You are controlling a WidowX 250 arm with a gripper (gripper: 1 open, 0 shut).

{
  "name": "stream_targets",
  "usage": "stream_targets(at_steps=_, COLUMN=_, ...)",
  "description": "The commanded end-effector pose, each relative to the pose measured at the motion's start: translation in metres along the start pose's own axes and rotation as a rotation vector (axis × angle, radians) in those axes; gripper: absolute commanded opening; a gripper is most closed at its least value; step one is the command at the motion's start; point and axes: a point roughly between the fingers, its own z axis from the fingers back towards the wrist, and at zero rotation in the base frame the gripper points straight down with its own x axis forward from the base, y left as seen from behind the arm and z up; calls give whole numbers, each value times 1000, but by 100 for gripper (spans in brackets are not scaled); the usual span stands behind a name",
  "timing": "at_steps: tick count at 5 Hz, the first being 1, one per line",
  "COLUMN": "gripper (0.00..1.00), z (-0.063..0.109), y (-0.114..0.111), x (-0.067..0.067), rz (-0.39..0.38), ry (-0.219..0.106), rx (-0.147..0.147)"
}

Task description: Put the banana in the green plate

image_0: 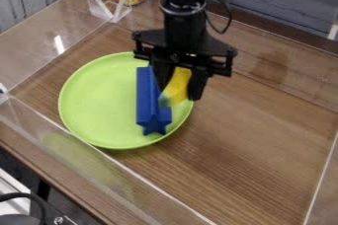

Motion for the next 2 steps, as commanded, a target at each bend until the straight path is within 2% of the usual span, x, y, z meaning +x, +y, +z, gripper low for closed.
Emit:
stream_targets(at_steps=1, gripper=0, z=8, y=-5, x=8, rz=22, ry=-30, rx=6)
stream_targets(at_steps=2, gripper=0, z=12, y=-9, x=11, rz=44, ry=-37, rx=10)
